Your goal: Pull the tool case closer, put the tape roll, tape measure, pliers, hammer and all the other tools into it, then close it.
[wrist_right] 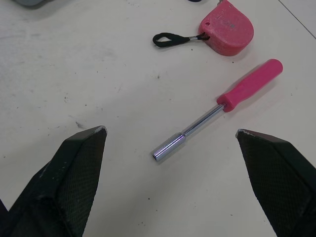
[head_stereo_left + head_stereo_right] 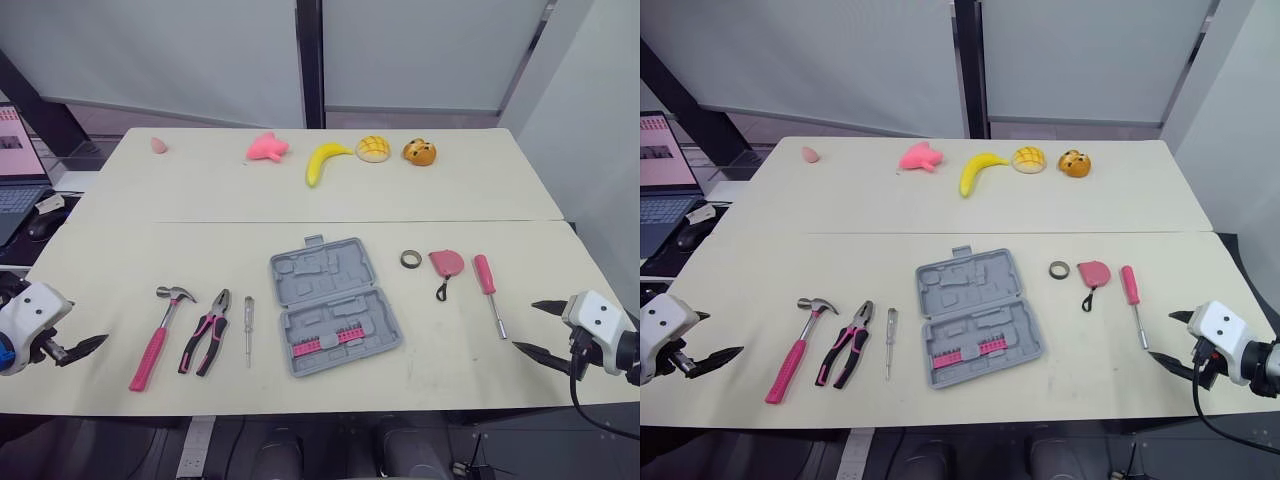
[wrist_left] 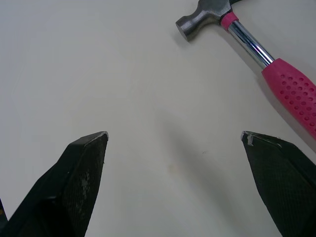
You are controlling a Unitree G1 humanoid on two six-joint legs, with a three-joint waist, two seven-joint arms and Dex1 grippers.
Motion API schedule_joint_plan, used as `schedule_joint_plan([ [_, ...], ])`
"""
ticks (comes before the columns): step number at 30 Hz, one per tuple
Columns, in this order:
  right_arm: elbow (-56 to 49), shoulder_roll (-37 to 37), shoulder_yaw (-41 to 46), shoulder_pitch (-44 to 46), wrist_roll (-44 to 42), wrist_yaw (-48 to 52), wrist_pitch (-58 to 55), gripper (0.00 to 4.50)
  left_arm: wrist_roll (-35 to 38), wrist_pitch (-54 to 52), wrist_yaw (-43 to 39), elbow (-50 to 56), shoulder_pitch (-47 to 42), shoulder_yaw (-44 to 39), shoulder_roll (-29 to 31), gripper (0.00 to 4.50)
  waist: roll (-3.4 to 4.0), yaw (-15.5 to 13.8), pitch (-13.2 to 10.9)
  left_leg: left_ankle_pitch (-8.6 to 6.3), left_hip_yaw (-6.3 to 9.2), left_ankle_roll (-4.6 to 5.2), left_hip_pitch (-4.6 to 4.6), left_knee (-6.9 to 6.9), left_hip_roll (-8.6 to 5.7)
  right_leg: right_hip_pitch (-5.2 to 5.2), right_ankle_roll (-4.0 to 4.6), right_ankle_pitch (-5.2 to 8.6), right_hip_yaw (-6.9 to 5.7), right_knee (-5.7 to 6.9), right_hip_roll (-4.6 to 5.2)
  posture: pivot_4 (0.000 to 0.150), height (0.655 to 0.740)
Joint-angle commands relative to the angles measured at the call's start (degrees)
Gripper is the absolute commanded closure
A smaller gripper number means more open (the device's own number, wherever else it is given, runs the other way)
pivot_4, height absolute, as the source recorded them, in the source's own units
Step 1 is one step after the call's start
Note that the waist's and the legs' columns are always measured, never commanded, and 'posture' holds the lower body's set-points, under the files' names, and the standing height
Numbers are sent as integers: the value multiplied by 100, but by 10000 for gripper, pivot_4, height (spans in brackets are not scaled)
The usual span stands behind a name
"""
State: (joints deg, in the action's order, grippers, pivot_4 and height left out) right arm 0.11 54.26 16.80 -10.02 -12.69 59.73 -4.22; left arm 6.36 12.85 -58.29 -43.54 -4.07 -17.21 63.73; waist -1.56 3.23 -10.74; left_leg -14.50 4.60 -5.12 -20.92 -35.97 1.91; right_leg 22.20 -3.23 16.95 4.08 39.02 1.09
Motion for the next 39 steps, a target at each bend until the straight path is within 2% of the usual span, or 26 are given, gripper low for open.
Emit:
schedule_joint_plan([
  [1, -44, -3, 87, 55, -32, -33, 73, 335, 116, -49, -194, -44, -34, -100, 172, 0, 0, 0, 0, 0, 0, 0, 0, 0, 0, 0, 0, 0, 0, 0, 0, 1500, 7255],
  [12, -86, -27, 92, 263, -46, -211, -247, 335, 467, -317, -612, -136, -156, -240, 204, 0, 0, 1, 0, 0, 0, 0, 1, -1, 0, 0, 0, 0, 0, 2, -1, 1500, 7255],
  [25, -70, 47, 130, 347, -145, -167, -445, 335, 517, -457, -622, -240, 146, -347, 326, 0, 0, 3, 0, 0, 1, 1, 0, -2, 0, 0, 1, 0, 0, 3, -1, 1500, 7255],
  [32, 97, 112, 139, 280, -7, -107, -180, 335, 704, -516, -681, 46, 452, -538, 285, 0, 0, 3, 0, 0, 1, 1, 0, -2, 0, 1, 0, 0, 0, 3, -1, 1500, 7255],
  [39, 183, 117, 191, 284, 152, -256, -76, 335, 1041, -1102, -488, 609, 922, -988, 117, 0, 0, 4, 0, 0, 1, 1, 2, -3, 0, -1, 1, -1, 0, 5, -1, 1500, 7255],
])
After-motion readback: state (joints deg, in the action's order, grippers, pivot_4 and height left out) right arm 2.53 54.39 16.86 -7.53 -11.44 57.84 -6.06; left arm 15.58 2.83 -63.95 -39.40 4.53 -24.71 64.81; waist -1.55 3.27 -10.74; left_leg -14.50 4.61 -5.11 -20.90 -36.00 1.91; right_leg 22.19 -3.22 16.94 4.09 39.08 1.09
